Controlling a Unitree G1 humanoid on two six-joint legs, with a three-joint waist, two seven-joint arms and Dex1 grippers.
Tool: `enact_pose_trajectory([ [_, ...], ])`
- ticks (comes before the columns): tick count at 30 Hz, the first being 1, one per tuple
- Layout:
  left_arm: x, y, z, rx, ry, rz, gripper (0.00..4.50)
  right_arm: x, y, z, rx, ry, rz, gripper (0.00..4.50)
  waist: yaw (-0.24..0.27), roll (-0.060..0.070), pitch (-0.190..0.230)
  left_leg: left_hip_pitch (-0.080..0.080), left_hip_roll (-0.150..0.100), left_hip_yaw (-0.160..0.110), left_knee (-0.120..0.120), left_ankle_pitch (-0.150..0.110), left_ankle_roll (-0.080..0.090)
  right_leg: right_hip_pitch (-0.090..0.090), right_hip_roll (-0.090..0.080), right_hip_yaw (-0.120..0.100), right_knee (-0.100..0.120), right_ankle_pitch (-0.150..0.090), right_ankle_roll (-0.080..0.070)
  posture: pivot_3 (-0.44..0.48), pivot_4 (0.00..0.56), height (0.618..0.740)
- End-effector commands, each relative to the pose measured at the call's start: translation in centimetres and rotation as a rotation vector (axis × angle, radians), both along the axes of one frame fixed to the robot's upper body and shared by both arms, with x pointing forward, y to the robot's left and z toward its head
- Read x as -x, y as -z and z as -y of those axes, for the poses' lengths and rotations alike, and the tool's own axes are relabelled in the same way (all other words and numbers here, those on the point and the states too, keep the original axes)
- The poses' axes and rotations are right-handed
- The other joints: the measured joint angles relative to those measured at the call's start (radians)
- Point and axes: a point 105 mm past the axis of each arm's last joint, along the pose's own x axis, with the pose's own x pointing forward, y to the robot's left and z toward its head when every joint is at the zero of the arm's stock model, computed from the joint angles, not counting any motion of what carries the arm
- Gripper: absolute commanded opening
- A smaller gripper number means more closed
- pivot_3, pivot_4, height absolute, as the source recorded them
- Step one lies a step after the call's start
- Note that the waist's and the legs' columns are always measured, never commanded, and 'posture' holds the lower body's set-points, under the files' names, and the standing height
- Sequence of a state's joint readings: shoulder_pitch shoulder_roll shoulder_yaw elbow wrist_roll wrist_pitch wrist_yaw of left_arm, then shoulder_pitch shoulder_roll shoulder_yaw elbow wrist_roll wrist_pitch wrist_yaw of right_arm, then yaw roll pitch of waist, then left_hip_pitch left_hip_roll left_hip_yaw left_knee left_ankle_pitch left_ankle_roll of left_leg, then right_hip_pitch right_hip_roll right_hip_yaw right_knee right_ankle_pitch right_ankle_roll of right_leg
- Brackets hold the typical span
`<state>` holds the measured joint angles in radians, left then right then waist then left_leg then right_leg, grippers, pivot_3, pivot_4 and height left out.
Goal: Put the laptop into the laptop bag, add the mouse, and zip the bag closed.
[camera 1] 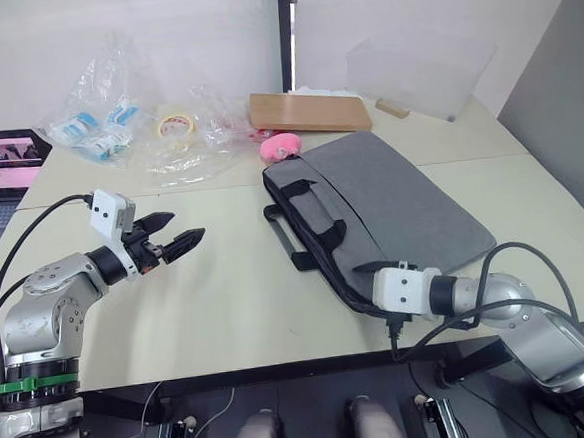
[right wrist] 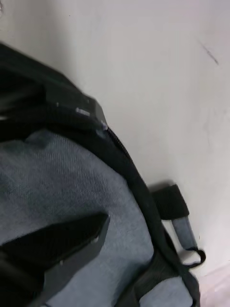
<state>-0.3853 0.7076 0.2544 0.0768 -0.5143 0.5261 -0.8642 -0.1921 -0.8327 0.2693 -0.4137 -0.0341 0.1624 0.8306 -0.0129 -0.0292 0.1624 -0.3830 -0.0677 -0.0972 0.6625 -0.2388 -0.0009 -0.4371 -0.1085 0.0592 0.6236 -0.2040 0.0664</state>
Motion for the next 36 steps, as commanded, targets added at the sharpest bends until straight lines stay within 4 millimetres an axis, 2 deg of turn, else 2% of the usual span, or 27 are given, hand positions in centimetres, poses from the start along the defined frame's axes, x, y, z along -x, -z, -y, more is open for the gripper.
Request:
enact_pose_trajectory([
  [1,0.2,-1.4,-0.3,-0.012,-0.003,0.054,4.5,-0.2,-0.8,0.2,0.009,-0.033,0.04,1.24,0.0,0.0,0.0,0.0,0.0,0.0,0.0,0.0,0.0,0.0,0.0,0.0,0.0,0.0,0.0,0.0,0.15,0.74],
  [4,0.2,-1.5,-0.4,-0.013,-0.005,0.053,4.5,0.5,-0.6,0.0,-0.031,-0.064,-0.04,0.25,0.0,0.0,0.0,0.0,0.0,0.0,0.0,0.0,0.0,0.0,0.0,0.0,0.0,0.0,0.0,0.0,0.15,0.74],
  [5,0.2,-1.5,-0.3,-0.013,-0.003,0.052,4.5,0.9,-0.4,-0.1,-0.041,-0.083,-0.077,0.12,0.0,0.0,0.0,0.0,0.001,0.0,0.0,0.0,0.0,0.0,0.0,0.0,0.0,0.0,0.0,0.0,0.15,0.74],
  [10,-0.4,-1.1,-0.2,-0.066,-0.004,0.024,4.5,3.4,-0.7,-0.8,-0.1,-0.221,-0.192,0.12,-0.001,0.0,0.0,0.001,0.002,0.0,0.0,0.0,0.0,0.0,0.0,0.0,0.0,0.0,0.0,0.0,0.15,0.74],
  [14,-1.2,-1.7,0.4,-0.072,0.03,0.016,4.5,5.1,-0.6,-0.3,-0.089,-0.3,-0.272,0.12,0.003,0.0,0.0,0.0,0.002,-0.001,0.0,0.0,0.001,0.0,0.001,-0.001,0.0,0.0,0.0,0.0,0.15,0.74],
  [21,-3.3,-2.4,3.6,-0.044,0.134,-0.012,4.5,8.4,-1.0,1.2,-0.119,-0.373,-0.471,0.12,0.005,0.0,0.0,0.0,0.0,-0.001,0.0,-0.002,0.003,0.001,0.0,-0.001,0.0,0.0,0.0,0.0,0.15,0.74],
  [26,-4.5,-2.4,5.6,-0.06,0.204,-0.027,4.5,8.4,-2.4,1.4,-0.174,-0.364,-0.484,0.12,0.001,-0.001,0.0,0.0,-0.001,-0.001,0.0,-0.002,0.003,0.001,0.0,-0.001,0.0,0.0,0.0,0.0,0.15,0.74],
  [30,-5.7,-2.2,6.9,-0.056,0.223,-0.045,4.5,8.1,-2.4,1.9,-0.158,-0.337,-0.485,0.12,0.0,-0.001,0.0,0.0,-0.001,-0.001,0.0,-0.002,0.003,0.001,0.0,-0.001,0.001,0.0,0.0,0.0,0.15,0.74],
  [33,-7.6,-0.4,8.7,-0.064,0.219,-0.1,4.5,7.0,-2.2,0.9,-0.154,-0.327,-0.409,0.12,0.009,-0.001,0.0,0.0,-0.002,-0.001,0.002,-0.002,0.003,0.002,0.0,-0.002,0.0,0.0,0.0,0.0,0.15,0.74],
  [36,-8.8,0.7,9.4,-0.071,0.187,-0.138,4.5,6.6,-2.3,-0.1,-0.173,-0.333,-0.388,0.12,0.01,-0.002,0.001,-0.002,-0.002,-0.001,0.006,-0.002,0.003,0.004,0.0,-0.002,-0.002,-0.001,0.002,0.0,0.15,0.74],
])
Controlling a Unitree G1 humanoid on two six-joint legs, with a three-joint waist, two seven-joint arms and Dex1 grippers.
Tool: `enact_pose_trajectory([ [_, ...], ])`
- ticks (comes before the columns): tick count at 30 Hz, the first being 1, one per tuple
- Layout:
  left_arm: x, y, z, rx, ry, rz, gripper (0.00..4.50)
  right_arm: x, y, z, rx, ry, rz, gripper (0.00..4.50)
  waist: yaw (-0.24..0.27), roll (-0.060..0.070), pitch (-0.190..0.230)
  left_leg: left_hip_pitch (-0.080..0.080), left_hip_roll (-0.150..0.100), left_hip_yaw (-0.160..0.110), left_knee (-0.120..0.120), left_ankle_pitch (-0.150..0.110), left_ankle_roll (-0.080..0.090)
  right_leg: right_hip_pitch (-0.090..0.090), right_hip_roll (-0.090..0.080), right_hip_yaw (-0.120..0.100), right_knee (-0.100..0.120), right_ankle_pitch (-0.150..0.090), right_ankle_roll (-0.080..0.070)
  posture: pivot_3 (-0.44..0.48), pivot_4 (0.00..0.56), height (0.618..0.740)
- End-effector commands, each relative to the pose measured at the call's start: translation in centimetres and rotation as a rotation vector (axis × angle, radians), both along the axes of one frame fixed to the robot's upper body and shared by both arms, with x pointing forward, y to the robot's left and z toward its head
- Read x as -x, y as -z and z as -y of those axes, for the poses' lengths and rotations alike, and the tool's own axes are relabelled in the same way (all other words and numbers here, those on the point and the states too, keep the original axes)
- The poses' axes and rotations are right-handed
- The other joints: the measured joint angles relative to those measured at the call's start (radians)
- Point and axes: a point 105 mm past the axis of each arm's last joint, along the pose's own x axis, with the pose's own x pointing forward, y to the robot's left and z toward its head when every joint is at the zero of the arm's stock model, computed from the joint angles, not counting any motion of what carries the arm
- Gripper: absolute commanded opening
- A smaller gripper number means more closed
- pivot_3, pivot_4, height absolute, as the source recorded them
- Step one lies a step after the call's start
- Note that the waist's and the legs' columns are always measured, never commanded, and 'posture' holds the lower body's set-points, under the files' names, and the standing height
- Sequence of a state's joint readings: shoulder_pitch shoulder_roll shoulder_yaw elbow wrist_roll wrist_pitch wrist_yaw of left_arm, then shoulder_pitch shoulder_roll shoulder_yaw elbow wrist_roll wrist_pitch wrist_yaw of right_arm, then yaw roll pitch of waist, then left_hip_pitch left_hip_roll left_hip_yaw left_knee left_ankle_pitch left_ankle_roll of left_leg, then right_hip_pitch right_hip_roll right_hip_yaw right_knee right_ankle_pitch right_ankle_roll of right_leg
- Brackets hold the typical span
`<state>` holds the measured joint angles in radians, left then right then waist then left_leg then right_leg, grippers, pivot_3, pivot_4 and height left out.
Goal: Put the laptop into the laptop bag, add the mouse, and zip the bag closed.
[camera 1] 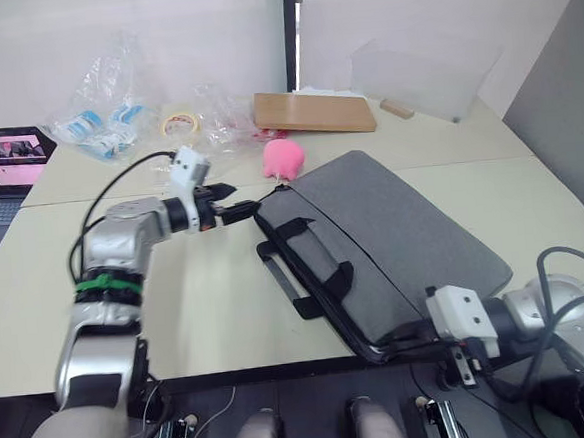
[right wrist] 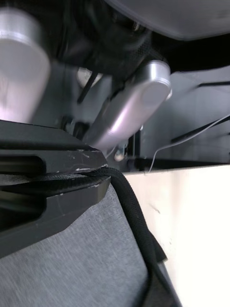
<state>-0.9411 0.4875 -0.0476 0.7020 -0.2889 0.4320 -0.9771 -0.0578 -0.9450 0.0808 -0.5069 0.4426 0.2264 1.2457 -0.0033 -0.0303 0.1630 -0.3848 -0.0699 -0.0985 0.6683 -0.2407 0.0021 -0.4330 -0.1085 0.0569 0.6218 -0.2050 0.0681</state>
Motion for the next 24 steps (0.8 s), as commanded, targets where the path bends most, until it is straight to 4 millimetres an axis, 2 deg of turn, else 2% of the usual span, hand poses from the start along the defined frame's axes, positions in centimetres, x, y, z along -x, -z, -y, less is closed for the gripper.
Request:
enact_pose_trajectory([
  [1,-1.6,0.8,0.3,-0.013,-0.06,-0.023,4.5,-0.1,-0.7,-1.3,-0.027,-0.028,0.05,0.12,-0.001,-0.001,0.001,0.0,0.0,0.0,0.001,0.0,0.0,0.0,0.0,0.0,0.0,0.0,0.0,0.0,0.15,0.74],
  [6,-3.1,1.8,0.9,-0.047,-0.142,-0.037,4.5,0.0,-0.6,-1.3,-0.022,-0.028,0.052,0.12,-0.007,-0.002,0.001,-0.001,0.0,0.0,0.001,0.0,0.0,0.0,0.0,0.0,0.001,0.0,0.0,0.0,0.15,0.74],
  [13,-4.0,1.3,1.5,0.013,-0.22,-0.051,4.5,0.1,-0.6,-1.5,-0.023,-0.026,0.053,0.12,-0.008,-0.002,0.001,-0.001,0.0,-0.001,0.002,0.0,0.0,0.0,0.0,0.0,0.002,0.0,0.0,0.0,0.15,0.74],
  [14,-4.0,1.3,1.5,0.017,-0.222,-0.059,3.95,0.0,-0.6,-1.6,-0.025,-0.024,0.057,0.0,-0.008,-0.002,0.001,-0.001,0.0,-0.001,0.002,0.0,0.0,0.0,0.0,0.0,0.002,0.0,0.0,0.0,0.15,0.74],
  [18,-3.7,2.0,1.4,0.016,-0.222,-0.118,2.78,-0.2,-0.7,-1.6,-0.028,-0.018,0.07,0.0,-0.009,-0.002,0.001,-0.001,0.0,-0.001,0.002,0.0,0.0,0.0,0.0,0.0,0.003,0.0,0.0,0.0,0.15,0.74],
  [24,-3.5,2.5,1.3,0.027,-0.211,-0.139,0.72,-0.6,-0.8,-1.6,-0.03,-0.017,0.089,0.0,-0.009,-0.002,0.001,0.0,-0.001,-0.001,0.002,0.0,0.0,0.0,0.0,0.0,0.003,0.0,0.0,0.0,0.15,0.74],
])
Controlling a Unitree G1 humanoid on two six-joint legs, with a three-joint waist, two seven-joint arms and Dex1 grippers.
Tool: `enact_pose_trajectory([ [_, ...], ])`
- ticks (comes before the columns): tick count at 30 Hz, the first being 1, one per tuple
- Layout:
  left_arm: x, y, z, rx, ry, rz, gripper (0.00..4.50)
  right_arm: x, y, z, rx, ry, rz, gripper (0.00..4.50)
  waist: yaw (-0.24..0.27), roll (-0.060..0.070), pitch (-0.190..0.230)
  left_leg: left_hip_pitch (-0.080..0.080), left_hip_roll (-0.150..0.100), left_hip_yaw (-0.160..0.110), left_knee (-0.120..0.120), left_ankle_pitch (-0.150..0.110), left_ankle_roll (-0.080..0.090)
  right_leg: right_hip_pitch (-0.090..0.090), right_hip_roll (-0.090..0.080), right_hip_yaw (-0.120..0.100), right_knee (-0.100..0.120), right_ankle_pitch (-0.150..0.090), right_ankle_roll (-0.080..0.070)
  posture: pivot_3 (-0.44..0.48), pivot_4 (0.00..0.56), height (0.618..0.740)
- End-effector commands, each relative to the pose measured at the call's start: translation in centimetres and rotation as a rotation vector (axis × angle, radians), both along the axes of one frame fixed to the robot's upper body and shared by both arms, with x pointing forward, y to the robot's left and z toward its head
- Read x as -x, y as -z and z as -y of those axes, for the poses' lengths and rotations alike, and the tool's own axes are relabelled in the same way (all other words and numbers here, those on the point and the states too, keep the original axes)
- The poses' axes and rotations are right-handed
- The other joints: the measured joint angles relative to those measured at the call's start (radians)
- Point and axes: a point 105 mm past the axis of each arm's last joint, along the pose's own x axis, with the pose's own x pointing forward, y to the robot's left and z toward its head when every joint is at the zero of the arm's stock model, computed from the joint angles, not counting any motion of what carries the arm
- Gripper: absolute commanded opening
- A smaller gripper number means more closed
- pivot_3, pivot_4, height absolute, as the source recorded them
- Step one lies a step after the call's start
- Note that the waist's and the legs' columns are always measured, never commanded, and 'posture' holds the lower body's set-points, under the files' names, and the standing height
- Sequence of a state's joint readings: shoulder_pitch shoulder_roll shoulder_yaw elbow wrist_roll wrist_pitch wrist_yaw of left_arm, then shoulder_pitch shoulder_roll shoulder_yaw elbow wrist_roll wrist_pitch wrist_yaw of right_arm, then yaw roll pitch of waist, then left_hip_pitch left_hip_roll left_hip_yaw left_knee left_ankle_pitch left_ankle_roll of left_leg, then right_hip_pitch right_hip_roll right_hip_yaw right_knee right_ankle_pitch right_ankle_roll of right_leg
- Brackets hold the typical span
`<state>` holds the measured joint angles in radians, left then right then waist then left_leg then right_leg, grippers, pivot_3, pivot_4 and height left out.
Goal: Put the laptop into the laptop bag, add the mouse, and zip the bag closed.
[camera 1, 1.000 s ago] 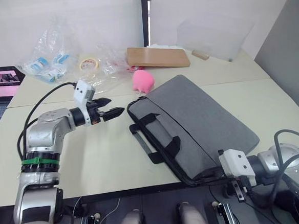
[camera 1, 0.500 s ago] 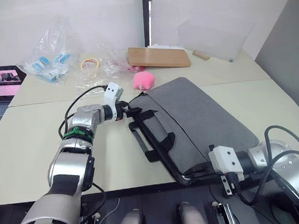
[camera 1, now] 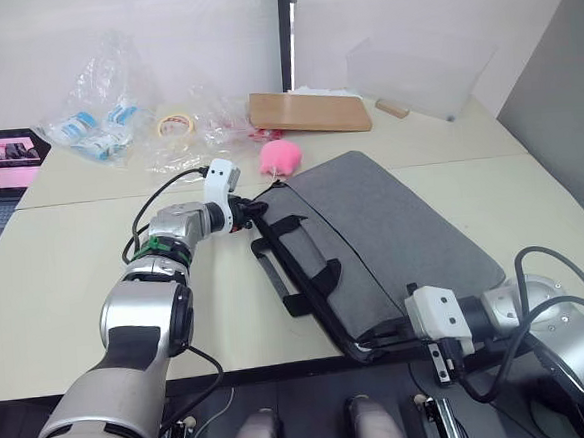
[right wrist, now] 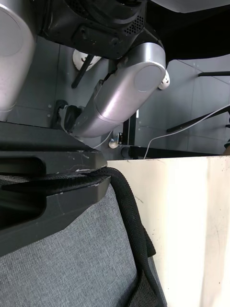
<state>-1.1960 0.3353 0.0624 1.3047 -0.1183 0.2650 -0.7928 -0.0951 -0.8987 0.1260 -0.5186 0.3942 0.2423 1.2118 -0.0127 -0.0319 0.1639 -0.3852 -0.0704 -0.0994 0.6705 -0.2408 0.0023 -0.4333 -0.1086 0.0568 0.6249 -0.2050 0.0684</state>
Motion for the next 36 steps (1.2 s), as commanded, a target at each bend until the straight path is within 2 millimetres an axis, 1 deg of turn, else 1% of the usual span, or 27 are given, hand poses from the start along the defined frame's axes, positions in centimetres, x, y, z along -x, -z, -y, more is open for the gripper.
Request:
enact_pose_trajectory([
  [1,-0.2,-0.9,0.0,0.037,-0.003,0.023,0.41,-0.2,-1.0,-0.4,-0.022,-0.018,0.061,0.0,0.0,0.0,0.0,0.0,0.0,0.0,0.0,0.0,0.0,0.0,0.0,0.0,0.0,0.0,0.0,0.0,0.15,0.74],
  [2,-0.2,-1.1,-0.1,0.048,-0.011,0.027,0.06,-0.2,-1.1,-0.4,-0.022,-0.019,0.064,0.0,0.0,0.0,0.0,0.0,0.0,0.0,0.0,0.0,0.0,0.0,0.0,0.0,0.0,0.0,0.0,0.0,0.15,0.74],
  [3,-0.3,-1.3,-0.3,0.054,-0.021,0.036,0.02,-0.3,-1.1,-0.4,-0.022,-0.02,0.066,0.0,0.0,0.0,0.0,0.0,0.0,0.0,0.0,0.0,0.0,0.0,0.0,0.0,0.0,0.0,0.0,0.0,0.15,0.74],
  [7,-0.7,-2.3,-1.0,0.113,-0.067,0.059,0.02,-0.7,-1.3,-0.4,-0.026,-0.016,0.085,0.0,0.0,0.0,0.0,0.0,0.0,0.0,0.001,0.0,0.0,0.0,0.0,0.0,0.0,0.0,0.0,0.0,0.15,0.74],
  [12,-0.7,-2.9,-2.0,0.186,-0.102,0.056,0.02,-1.2,-1.5,-0.5,-0.036,-0.006,0.107,0.0,-0.002,0.0,0.0,0.0,0.0,0.0,0.002,0.0,0.0,0.0,0.0,0.0,0.001,0.0,0.0,0.0,0.15,0.74],
  [16,-0.5,-3.2,-4.2,0.229,-0.137,0.076,0.02,-2.1,-2.0,-0.6,-0.052,0.014,0.158,0.0,-0.005,0.0,0.0,0.0,0.0,0.0,0.003,0.0,0.0,0.0,0.0,0.0,0.002,0.0,0.0,0.0,0.15,0.74],
  [19,-0.1,-2.9,-5.5,0.24,-0.156,0.064,0.02,-2.3,-2.1,-0.6,-0.061,0.02,0.163,0.0,-0.004,0.0,0.0,0.0,0.0,0.0,0.003,0.0,0.0,0.0,0.0,0.0,0.002,0.0,0.0,0.0,0.15,0.74],
  [22,0.4,-2.6,-6.3,0.262,-0.158,0.052,0.02,-2.3,-2.2,-0.7,-0.07,0.015,0.165,0.0,-0.002,0.0,0.0,0.0,0.0,0.0,0.004,0.0,0.0,0.0,0.0,0.0,0.003,0.0,0.0,0.0,0.15,0.74],
  [24,0.6,-2.4,-6.5,0.275,-0.156,0.04,0.02,-2.2,-2.3,-0.9,-0.079,0.003,0.158,0.0,-0.001,0.0,0.0,-0.001,0.0,-0.001,0.005,0.0,0.0,0.0,0.0,0.0,0.003,0.0,0.0,0.0,0.15,0.74],
  [27,1.0,-2.3,-6.2,0.282,-0.125,0.05,0.02,-1.6,-2.2,-1.0,-0.082,-0.02,0.13,0.0,0.0,0.0,0.0,-0.001,0.0,-0.001,0.006,0.0,0.0,0.0,0.0,0.0,0.003,0.0,0.0,0.0,0.15,0.74],
  [31,1.3,-3.2,-4.7,0.342,-0.047,0.059,1.17,-0.3,-1.9,-0.7,-0.069,-0.041,0.065,0.0,0.002,0.0,0.0,-0.001,0.0,-0.001,0.006,0.0,0.0,0.0,0.0,0.0,0.003,0.0,0.0,0.0,0.15,0.74],
  [34,1.0,-2.9,-3.1,0.351,-0.033,0.041,2.11,-0.7,-2.5,-0.6,-0.109,0.009,0.057,0.0,0.001,0.0,0.0,-0.001,0.0,-0.002,0.006,0.0,0.0,0.0,0.0,0.0,0.003,0.0,0.0,0.0,0.15,0.74],
  [35,0.7,-2.7,-2.6,0.352,-0.054,0.037,2.5,-1.1,-2.9,-0.6,-0.126,0.033,0.057,0.0,0.002,0.0,0.0,-0.001,0.0,-0.002,0.006,0.0,0.0,0.0,0.0,0.0,0.003,0.0,0.0,0.0,0.15,0.74],
  [36,0.5,-2.5,-2.3,0.354,-0.073,0.024,2.77,-1.2,-3.1,-0.5,-0.134,0.046,0.053,0.0,0.002,0.0,0.0,-0.001,0.0,-0.002,0.006,0.0,0.0,0.0,0.0,0.0,0.003,0.0,0.0,0.0,0.15,0.74],
])
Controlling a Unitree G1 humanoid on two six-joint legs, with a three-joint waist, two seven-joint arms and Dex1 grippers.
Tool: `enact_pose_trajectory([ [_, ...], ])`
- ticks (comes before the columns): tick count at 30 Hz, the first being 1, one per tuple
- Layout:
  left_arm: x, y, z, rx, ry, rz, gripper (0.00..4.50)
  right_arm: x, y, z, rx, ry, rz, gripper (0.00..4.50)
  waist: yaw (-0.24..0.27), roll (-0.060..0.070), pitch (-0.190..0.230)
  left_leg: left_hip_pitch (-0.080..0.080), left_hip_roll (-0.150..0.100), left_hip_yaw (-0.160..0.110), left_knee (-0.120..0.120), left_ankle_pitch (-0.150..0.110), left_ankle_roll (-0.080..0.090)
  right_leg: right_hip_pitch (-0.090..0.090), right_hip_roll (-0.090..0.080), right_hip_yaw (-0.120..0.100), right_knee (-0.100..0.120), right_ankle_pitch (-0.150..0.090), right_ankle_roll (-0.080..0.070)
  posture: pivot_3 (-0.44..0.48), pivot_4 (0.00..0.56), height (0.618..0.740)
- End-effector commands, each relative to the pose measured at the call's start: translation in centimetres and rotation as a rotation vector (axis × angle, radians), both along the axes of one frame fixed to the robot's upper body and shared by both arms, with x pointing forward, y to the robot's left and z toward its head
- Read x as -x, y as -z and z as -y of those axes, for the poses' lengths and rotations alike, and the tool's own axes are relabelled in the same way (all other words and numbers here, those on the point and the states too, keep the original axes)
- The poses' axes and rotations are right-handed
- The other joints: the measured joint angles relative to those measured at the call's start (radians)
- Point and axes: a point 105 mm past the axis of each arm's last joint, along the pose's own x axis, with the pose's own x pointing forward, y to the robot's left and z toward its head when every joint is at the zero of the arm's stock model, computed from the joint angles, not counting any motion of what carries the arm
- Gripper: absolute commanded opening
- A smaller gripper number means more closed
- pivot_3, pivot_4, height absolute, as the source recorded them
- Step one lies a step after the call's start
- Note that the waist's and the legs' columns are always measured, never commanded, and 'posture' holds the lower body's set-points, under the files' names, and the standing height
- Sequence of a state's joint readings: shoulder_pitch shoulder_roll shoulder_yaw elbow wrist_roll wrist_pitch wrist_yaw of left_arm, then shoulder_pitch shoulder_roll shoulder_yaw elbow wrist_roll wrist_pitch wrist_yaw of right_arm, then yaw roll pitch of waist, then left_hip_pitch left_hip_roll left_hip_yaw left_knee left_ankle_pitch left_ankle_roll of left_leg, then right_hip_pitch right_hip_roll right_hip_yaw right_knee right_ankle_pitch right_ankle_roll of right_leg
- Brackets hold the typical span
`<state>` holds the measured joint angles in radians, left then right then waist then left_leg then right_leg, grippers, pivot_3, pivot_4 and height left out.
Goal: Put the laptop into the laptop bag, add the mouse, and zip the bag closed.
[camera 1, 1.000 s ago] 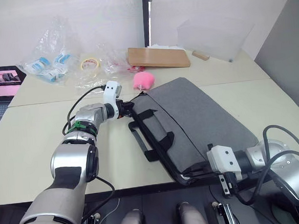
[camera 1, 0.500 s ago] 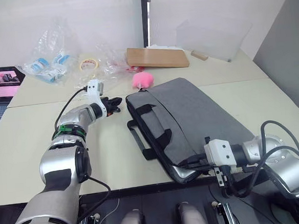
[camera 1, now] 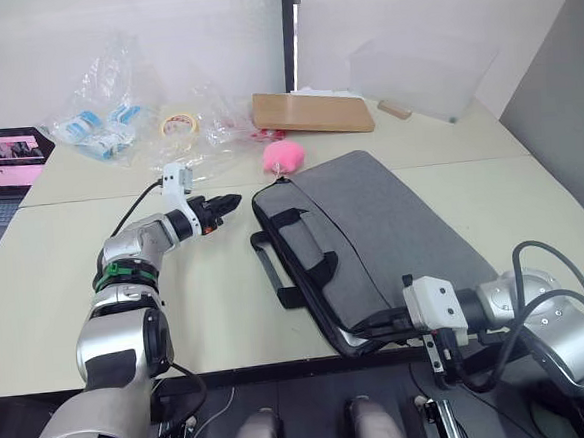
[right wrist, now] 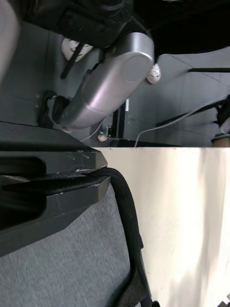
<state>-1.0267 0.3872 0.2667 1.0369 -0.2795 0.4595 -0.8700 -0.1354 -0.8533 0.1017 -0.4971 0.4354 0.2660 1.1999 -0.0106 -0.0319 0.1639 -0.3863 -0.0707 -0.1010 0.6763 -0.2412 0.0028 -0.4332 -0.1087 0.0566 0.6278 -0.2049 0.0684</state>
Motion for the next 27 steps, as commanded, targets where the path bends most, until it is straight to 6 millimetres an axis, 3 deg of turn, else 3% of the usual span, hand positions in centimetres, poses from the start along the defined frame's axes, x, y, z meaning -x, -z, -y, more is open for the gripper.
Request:
enact_pose_trajectory([
  [1,-0.9,-1.0,1.3,0.012,-0.026,0.013,3.15,-0.4,-2.1,-0.1,-0.056,0.027,0.047,0.0,0.001,0.0,0.0,0.0,0.0,0.0,0.0,0.0,0.0,0.0,0.0,0.0,0.0,0.0,0.0,0.0,0.15,0.74],
  [2,-0.9,-0.7,1.5,0.01,-0.026,-0.006,3.45,-0.4,-2.2,0.0,-0.054,0.028,0.047,0.0,0.0,0.0,0.0,0.0,0.0,0.0,0.0,0.0,0.0,0.0,0.0,0.0,0.0,0.0,0.0,0.0,0.15,0.74],
  [7,-1.0,-0.2,2.3,0.08,-0.034,-0.09,3.45,0.0,-2.6,0.1,-0.064,0.035,0.037,0.0,-0.004,0.0,0.0,0.0,0.0,0.0,0.0,0.0,0.0,-0.001,0.0,0.0,0.001,0.0,0.0,0.0,0.15,0.74],
  [21,-2.1,-1.8,3.9,0.164,-0.086,-0.058,3.45,0.5,-2.4,-0.3,-0.066,0.031,0.016,0.0,-0.001,0.0,0.0,-0.001,0.0,0.0,0.0,0.0,0.0,-0.001,0.0,0.0,0.0,0.0,0.0,0.0,0.15,0.74],
  [22,-2.1,-1.8,3.9,0.163,-0.082,-0.056,2.91,0.5,-2.3,-0.3,-0.063,0.032,0.017,0.0,-0.001,0.0,0.0,-0.001,0.0,0.0,0.0,0.0,0.0,-0.001,0.0,0.0,0.0,0.0,0.0,0.0,0.15,0.74],
  [27,-2.1,-1.7,3.7,0.153,-0.085,-0.054,1.31,0.4,-2.1,-0.2,-0.053,0.04,0.025,0.0,-0.001,0.0,0.0,-0.001,0.0,0.0,0.0,0.0,0.0,-0.001,0.0,0.0,0.0,0.0,0.0,0.0,0.15,0.74],
])
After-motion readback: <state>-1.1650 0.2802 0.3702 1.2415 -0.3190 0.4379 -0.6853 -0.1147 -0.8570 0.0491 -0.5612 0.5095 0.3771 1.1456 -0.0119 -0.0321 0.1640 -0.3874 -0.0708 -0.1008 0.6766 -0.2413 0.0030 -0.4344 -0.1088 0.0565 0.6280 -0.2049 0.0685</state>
